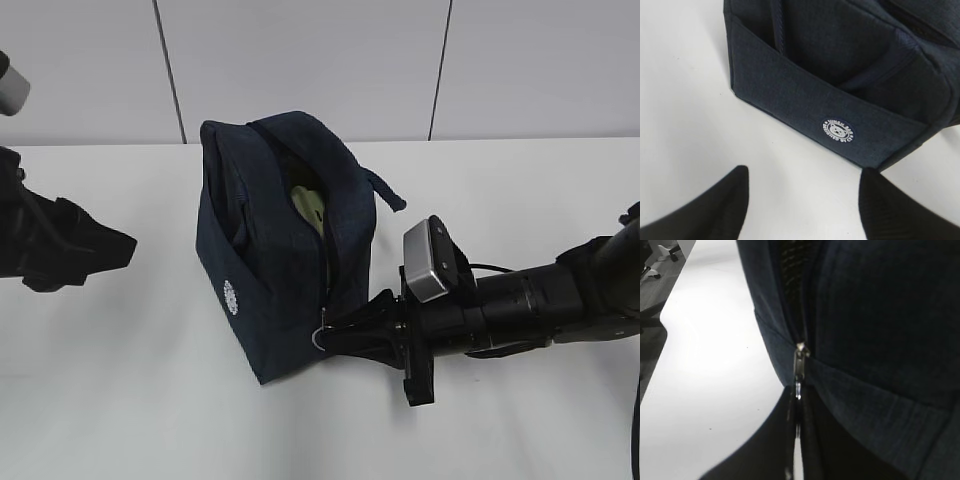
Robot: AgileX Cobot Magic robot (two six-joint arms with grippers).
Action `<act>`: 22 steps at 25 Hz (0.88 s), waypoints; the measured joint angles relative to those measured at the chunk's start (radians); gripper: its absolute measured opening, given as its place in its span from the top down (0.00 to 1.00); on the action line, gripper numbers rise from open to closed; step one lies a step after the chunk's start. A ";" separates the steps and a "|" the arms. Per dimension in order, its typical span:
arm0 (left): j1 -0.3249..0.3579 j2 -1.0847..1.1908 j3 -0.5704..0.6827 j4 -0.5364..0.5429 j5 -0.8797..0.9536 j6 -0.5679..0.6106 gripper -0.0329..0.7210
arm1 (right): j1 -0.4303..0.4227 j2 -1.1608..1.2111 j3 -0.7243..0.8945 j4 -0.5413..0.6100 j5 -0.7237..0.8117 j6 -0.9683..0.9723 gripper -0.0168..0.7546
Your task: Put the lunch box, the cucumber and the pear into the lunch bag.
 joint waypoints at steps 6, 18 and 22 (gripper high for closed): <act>0.000 0.000 0.000 0.000 0.001 0.000 0.41 | 0.000 0.000 0.000 -0.002 0.000 0.032 0.98; 0.000 0.000 0.000 0.000 0.002 0.000 0.41 | 0.000 0.000 -0.005 -0.064 -0.079 0.186 0.98; 0.000 0.000 0.000 0.000 0.004 0.000 0.41 | 0.000 0.000 -0.005 -0.065 -0.083 0.215 0.98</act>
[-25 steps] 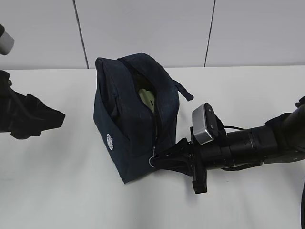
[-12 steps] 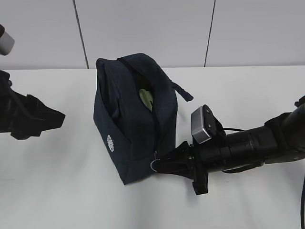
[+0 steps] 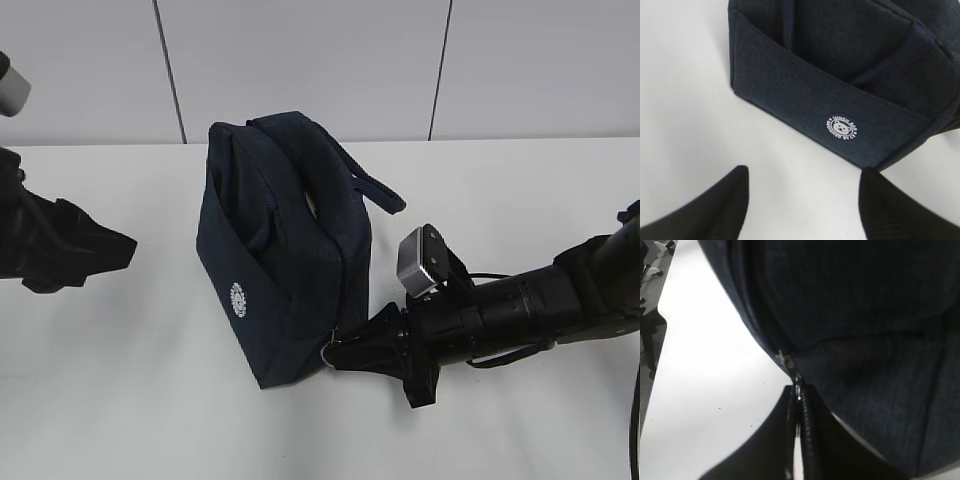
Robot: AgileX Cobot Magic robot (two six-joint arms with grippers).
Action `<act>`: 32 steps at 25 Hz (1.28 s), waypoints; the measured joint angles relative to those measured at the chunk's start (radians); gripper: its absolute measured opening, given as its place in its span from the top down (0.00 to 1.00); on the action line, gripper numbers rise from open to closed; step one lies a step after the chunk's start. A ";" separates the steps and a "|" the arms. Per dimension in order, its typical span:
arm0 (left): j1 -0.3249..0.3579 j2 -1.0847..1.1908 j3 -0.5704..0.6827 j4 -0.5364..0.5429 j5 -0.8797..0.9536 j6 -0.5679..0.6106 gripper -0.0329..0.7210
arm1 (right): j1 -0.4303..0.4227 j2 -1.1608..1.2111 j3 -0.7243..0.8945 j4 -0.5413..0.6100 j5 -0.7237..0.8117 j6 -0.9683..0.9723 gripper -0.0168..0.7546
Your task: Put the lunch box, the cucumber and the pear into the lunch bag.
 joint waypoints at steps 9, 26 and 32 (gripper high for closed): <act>0.000 0.000 0.000 0.000 0.001 0.000 0.41 | 0.000 0.000 0.000 -0.002 0.029 0.079 0.98; 0.000 0.000 0.000 0.000 0.005 0.000 0.41 | 0.000 -0.161 0.000 -0.076 -0.097 0.156 0.98; 0.000 0.000 0.000 0.000 0.005 0.000 0.41 | 0.000 -0.222 0.004 -0.044 -0.151 0.195 0.98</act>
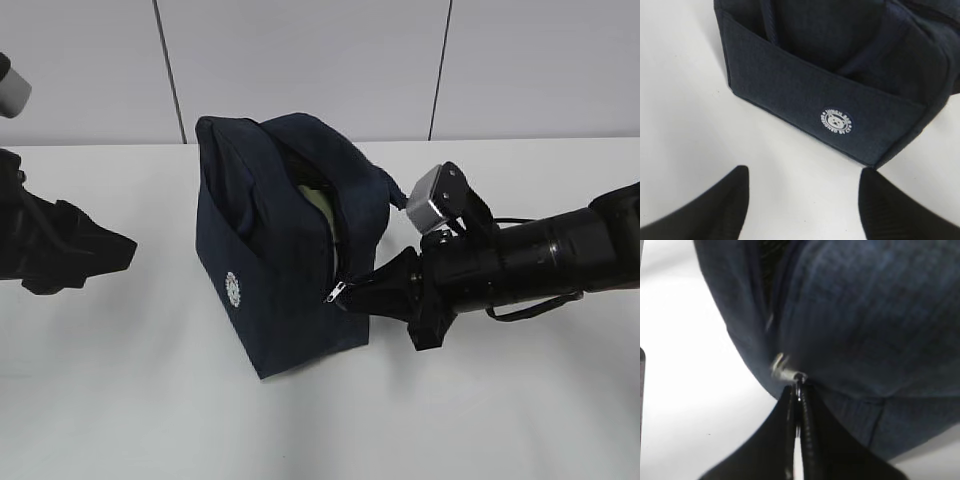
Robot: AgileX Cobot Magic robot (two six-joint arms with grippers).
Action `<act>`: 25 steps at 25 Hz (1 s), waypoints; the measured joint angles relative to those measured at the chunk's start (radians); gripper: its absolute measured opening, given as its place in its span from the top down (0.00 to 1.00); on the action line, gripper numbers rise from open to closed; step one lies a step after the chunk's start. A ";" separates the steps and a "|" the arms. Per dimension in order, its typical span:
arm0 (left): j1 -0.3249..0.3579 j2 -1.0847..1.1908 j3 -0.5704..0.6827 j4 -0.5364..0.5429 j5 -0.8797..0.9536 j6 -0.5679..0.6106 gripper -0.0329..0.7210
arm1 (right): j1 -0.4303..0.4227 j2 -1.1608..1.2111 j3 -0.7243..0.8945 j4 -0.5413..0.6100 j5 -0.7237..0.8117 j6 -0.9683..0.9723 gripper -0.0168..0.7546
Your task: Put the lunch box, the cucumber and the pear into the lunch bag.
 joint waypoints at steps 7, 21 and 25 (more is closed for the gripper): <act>0.000 0.000 0.000 -0.001 0.004 0.000 0.43 | 0.000 -0.041 0.002 0.018 0.034 0.002 0.98; 0.000 0.000 0.000 -0.001 0.027 0.000 0.43 | 0.000 -0.153 0.004 0.003 0.034 0.004 0.98; 0.000 0.000 0.000 -0.024 0.031 0.000 0.43 | 0.000 -0.153 0.004 -0.044 0.036 0.019 0.98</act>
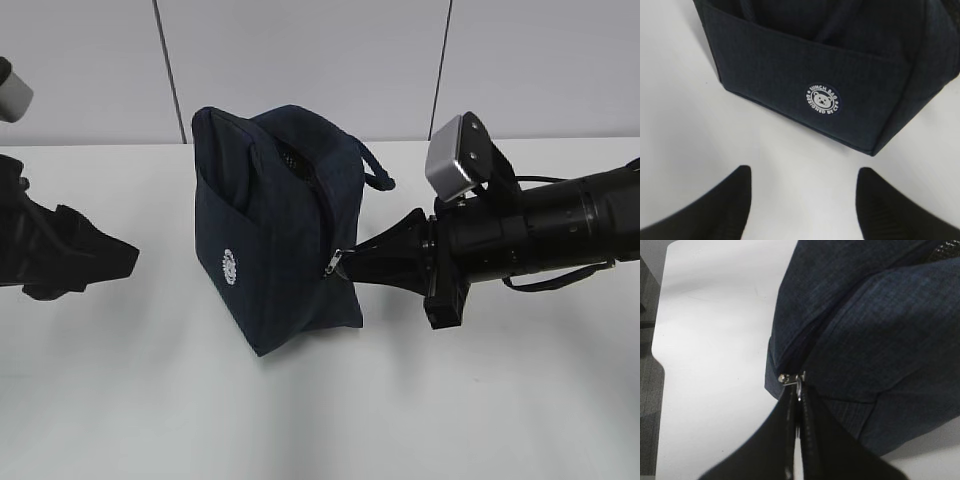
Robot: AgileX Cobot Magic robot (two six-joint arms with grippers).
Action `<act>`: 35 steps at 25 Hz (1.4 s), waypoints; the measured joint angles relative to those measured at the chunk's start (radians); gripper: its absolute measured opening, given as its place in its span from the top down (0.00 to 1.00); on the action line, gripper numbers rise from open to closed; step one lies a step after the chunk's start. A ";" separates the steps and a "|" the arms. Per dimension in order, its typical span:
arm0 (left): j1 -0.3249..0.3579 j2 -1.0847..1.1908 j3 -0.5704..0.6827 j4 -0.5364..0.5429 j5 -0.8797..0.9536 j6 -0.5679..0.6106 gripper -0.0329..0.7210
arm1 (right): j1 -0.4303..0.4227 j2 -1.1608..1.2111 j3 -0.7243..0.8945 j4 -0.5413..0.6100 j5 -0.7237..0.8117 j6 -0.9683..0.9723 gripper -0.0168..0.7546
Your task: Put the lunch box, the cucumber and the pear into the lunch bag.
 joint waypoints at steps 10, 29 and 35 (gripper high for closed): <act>-0.102 0.141 0.000 -0.151 -0.202 0.100 0.43 | 0.000 0.000 0.000 -0.033 0.002 0.016 0.98; -0.455 0.192 0.228 -0.008 -0.857 -0.160 0.43 | 0.000 0.000 0.000 -0.035 -0.022 0.018 0.98; -0.458 0.196 0.242 0.266 -0.983 -0.490 0.43 | 0.000 0.000 0.000 -0.035 -0.024 0.028 0.98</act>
